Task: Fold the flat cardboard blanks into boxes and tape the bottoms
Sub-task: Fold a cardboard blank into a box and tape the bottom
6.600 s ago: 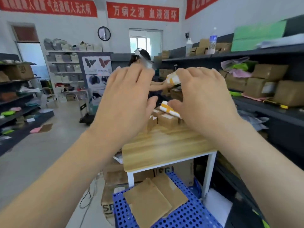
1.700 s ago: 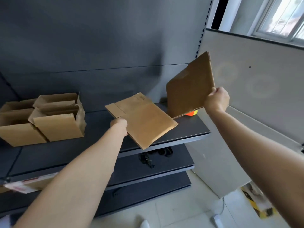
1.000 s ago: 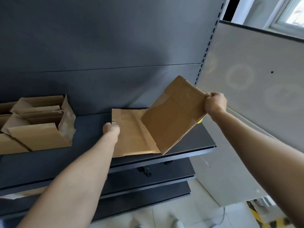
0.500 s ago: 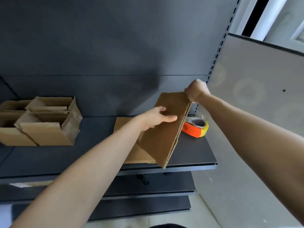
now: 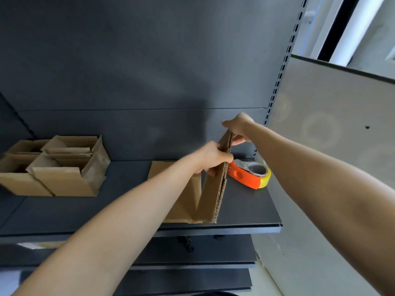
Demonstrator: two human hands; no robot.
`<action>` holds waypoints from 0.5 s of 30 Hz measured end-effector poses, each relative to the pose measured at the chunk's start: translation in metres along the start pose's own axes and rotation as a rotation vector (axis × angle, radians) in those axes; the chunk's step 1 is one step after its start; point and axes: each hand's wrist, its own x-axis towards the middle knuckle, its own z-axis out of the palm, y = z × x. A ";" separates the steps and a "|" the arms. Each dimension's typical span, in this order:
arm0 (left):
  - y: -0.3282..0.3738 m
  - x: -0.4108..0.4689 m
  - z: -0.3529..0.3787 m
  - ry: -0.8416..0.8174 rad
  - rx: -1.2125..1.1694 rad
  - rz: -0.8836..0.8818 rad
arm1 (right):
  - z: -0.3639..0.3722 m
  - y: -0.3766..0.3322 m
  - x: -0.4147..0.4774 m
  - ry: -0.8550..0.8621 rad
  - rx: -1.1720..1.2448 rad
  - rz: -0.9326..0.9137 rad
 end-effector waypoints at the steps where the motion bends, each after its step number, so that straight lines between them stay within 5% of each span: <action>1: 0.000 0.002 0.000 0.017 -0.017 -0.009 | 0.001 0.006 0.002 -0.071 0.095 0.002; 6: 0.005 0.011 -0.009 0.104 -0.170 -0.036 | -0.002 0.025 0.000 -0.418 0.371 0.024; 15: 0.010 0.027 -0.003 0.227 -0.248 -0.184 | 0.005 0.049 -0.001 -0.602 0.318 0.032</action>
